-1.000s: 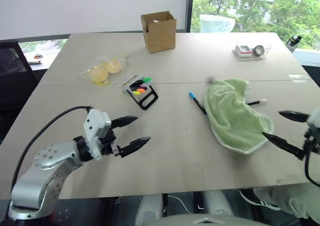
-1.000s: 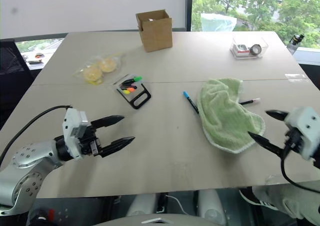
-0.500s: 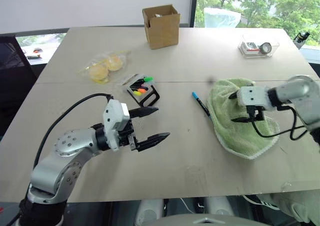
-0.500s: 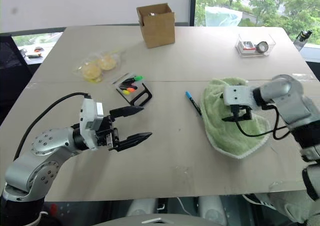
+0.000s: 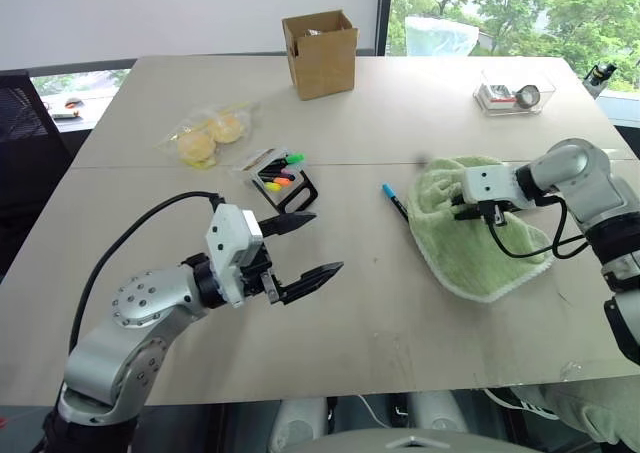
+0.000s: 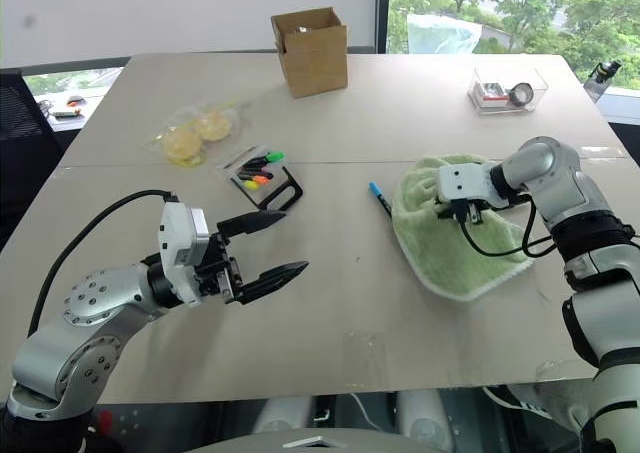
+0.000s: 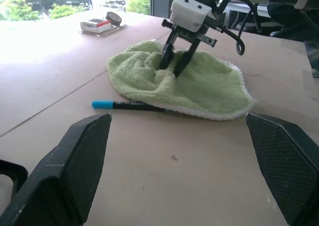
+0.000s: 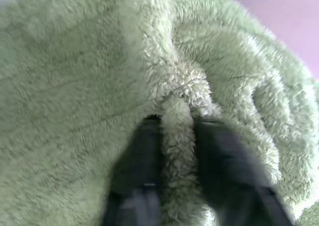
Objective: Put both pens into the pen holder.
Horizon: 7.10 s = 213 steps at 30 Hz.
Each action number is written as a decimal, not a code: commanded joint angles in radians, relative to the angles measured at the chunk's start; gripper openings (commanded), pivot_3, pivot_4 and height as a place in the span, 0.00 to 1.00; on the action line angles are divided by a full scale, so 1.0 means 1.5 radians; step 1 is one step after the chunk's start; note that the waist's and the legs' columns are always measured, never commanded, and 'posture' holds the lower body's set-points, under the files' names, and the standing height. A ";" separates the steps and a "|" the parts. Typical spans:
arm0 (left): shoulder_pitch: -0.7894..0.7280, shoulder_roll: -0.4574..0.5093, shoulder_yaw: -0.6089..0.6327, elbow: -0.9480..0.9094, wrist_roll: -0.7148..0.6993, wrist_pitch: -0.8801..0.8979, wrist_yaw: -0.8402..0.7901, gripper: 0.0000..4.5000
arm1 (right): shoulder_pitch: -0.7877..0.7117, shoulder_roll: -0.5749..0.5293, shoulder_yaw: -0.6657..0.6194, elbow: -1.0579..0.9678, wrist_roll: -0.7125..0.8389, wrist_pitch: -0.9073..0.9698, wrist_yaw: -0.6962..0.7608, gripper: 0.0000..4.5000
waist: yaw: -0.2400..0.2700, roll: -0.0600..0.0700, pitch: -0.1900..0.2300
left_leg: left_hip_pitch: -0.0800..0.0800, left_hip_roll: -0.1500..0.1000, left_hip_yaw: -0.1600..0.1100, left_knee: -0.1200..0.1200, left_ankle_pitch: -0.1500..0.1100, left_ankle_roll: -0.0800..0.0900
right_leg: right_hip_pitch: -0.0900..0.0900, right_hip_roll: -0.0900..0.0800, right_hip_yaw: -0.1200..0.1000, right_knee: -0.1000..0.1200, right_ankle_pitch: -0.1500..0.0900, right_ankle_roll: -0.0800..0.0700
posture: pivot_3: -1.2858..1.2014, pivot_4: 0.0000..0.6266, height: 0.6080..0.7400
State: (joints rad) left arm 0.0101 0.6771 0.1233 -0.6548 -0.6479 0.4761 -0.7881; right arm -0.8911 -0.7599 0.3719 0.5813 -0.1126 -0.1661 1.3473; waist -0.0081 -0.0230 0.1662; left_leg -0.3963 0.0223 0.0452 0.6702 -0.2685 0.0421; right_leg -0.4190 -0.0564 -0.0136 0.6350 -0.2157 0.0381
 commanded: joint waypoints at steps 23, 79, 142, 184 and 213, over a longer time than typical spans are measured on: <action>-0.117 -0.033 -0.038 0.070 0.026 -0.027 0.002 1.00 | 0.132 -0.147 -0.715 -0.422 0.380 0.661 -0.399 0.01 | 0.015 0.001 0.000 | -0.001 -0.001 0.001 0.000 -0.002 0.003 | -0.001 0.000 0.000 0.001 0.000 0.000 | 0.52 0.24 1.00; -0.071 0.007 -0.017 -0.017 -0.050 0.041 -0.006 1.00 | -0.147 -0.053 0.047 0.275 -0.135 0.020 -0.017 0.98 | 0.001 0.005 0.001 | -0.001 -0.001 0.002 0.001 0.000 0.000 | -0.001 0.001 0.002 0.000 0.001 0.001 | 0.52 0.24 1.00; -0.169 -0.073 -0.009 0.036 -0.378 0.264 0.207 1.00 | 0.070 0.023 -0.254 -0.161 0.191 0.502 0.035 0.01 | -0.003 -0.002 0.001 | 0.006 0.000 0.000 0.000 0.000 0.000 | 0.004 0.000 0.003 0.004 0.003 0.000 | 0.52 0.24 1.00; -0.303 0.111 -0.123 0.081 0.250 -0.173 0.143 0.00 | 0.338 0.112 -0.250 -0.773 0.348 0.558 -0.419 0.99 | 0.014 -0.001 0.003 | -0.001 -0.001 -0.004 -0.001 0.001 -0.002 | 0.003 0.003 -0.003 -0.005 0.002 -0.001 | 0.52 0.24 1.00; -0.285 0.028 -0.073 0.225 0.384 -0.251 0.113 0.81 | 0.386 0.095 -0.264 -0.851 0.442 0.555 -0.422 1.00 | 0.014 -0.001 0.003 | -0.001 0.000 -0.005 0.000 -0.001 0.001 | 0.002 0.003 -0.003 -0.005 0.003 0.001 | 0.52 0.24 1.00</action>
State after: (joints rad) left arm -0.4220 0.7409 -0.0337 -0.2471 0.0104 0.0809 -0.6090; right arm -0.2994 -0.6067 -0.0082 -0.6702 0.5377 0.6537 0.7311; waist 0.0133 -0.0246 0.1703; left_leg -0.3981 0.0224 0.0381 0.6697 -0.2694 0.0439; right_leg -0.4153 -0.0522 -0.0186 0.6284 -0.2119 0.0389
